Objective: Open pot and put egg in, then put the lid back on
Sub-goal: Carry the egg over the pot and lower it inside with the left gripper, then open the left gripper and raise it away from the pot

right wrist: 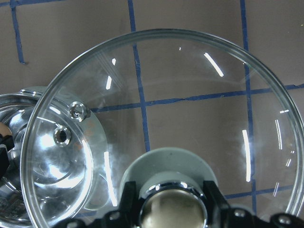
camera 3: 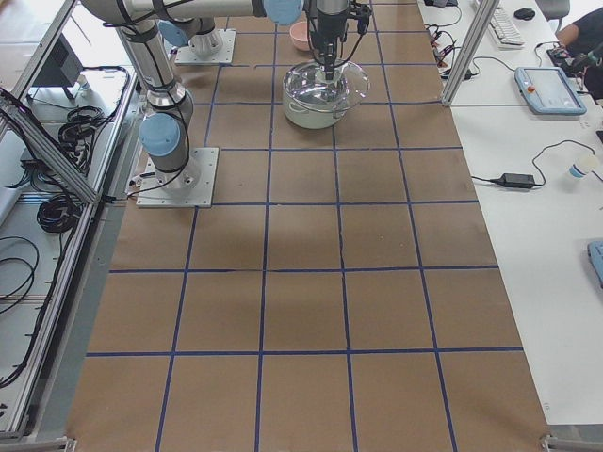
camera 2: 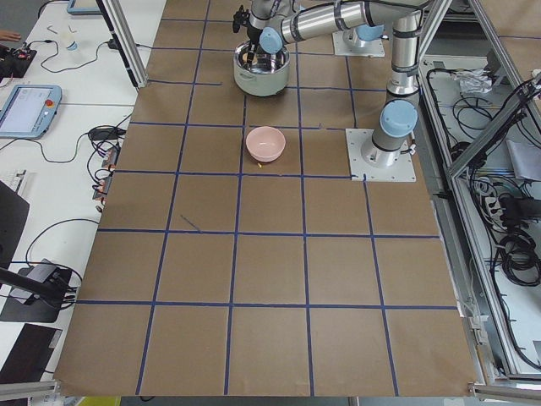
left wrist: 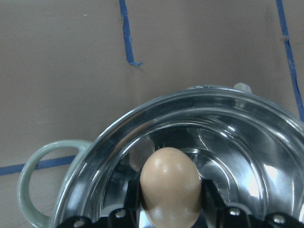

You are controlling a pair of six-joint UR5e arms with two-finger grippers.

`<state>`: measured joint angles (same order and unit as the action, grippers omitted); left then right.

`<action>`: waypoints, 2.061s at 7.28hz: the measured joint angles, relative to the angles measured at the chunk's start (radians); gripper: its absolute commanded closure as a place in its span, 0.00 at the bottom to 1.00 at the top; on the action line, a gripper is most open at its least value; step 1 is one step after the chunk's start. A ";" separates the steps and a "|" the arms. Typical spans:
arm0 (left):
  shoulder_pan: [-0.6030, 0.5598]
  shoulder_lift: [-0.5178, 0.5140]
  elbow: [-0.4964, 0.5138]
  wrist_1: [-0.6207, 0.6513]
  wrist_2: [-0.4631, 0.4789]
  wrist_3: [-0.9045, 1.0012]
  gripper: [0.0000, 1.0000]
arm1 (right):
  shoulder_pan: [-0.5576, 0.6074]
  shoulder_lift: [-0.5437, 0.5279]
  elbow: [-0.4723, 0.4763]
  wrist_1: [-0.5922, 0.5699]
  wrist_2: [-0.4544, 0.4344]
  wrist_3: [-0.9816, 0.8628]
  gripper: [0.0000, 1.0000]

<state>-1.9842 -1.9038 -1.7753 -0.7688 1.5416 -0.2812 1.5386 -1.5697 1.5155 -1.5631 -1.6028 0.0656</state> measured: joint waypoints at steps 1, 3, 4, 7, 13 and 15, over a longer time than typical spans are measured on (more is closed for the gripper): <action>0.000 0.000 0.004 0.002 0.016 -0.001 0.09 | 0.000 -0.001 0.004 0.000 0.001 -0.002 0.55; 0.010 0.032 0.026 -0.009 0.034 0.004 0.04 | 0.000 -0.001 0.008 0.000 0.001 -0.002 0.55; 0.038 0.070 0.038 -0.042 0.033 0.007 0.03 | 0.000 -0.002 0.009 0.000 0.002 -0.002 0.55; 0.194 0.250 0.080 -0.375 0.027 0.080 0.02 | 0.019 -0.003 0.006 -0.007 0.033 0.023 0.56; 0.406 0.405 0.301 -0.968 0.080 0.210 0.00 | 0.307 0.161 -0.003 -0.183 0.076 0.318 0.56; 0.441 0.434 0.252 -0.946 0.050 0.225 0.00 | 0.372 0.213 -0.001 -0.183 0.054 0.368 0.56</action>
<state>-1.5433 -1.4701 -1.5228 -1.7149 1.5912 -0.0561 1.9103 -1.3563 1.5148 -1.7461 -1.5492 0.4339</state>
